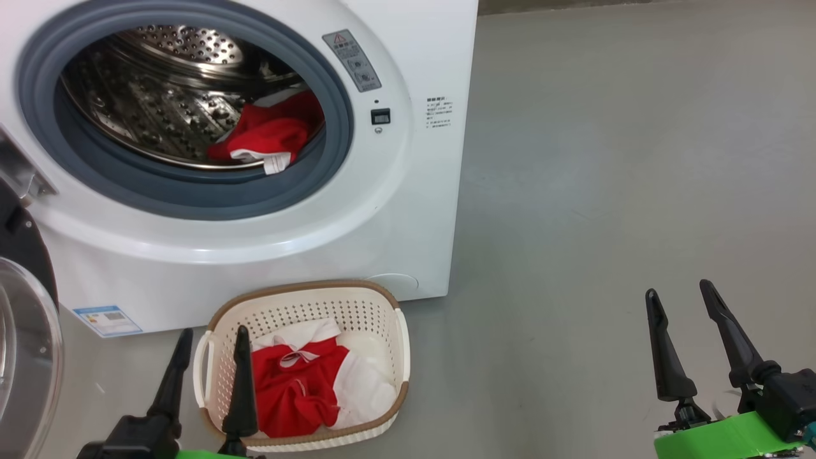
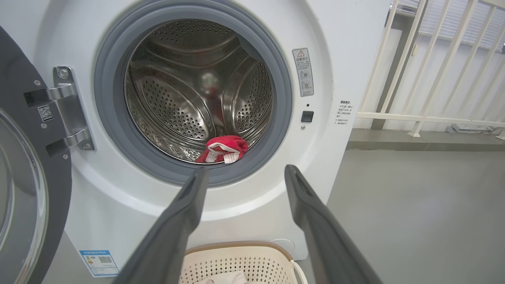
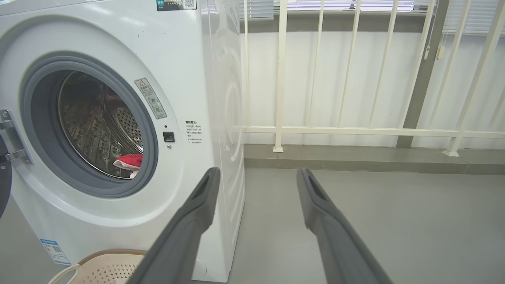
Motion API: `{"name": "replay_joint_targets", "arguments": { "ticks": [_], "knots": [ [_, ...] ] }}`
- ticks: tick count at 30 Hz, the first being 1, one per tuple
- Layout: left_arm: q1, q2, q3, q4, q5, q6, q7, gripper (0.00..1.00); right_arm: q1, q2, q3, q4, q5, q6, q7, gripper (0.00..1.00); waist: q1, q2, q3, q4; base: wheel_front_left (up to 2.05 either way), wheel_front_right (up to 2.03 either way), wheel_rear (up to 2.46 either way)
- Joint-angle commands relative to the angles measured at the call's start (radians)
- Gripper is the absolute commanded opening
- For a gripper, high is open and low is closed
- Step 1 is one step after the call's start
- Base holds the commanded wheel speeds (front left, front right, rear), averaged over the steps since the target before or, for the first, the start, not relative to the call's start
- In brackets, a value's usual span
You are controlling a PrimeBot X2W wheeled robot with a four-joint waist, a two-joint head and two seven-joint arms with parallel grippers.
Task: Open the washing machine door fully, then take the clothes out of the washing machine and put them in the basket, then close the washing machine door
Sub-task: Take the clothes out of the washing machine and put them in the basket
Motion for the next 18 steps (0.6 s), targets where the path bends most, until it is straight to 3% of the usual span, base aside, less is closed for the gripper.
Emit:
{"name": "replay_joint_targets", "arguments": {
  "ticks": [1, 18],
  "knots": [
    [-0.01, 0.008, 0.026, -0.02, -0.004, 0.01, -0.009, 1.0, -0.004, -0.014, 0.026, -0.029, -0.002, 0.006, -0.006, 1.0, -0.0001, 0.0, 0.004, -0.001, 0.0, 0.0, 0.0],
    [-0.129, 0.008, -0.002, -0.001, -0.044, 0.015, -0.009, 1.0, -0.057, -0.014, 0.057, -0.048, 0.012, 0.006, -0.006, 1.0, -0.0001, 0.0, 0.151, 0.008, 0.0, 0.0, 0.0]
  ]
}}
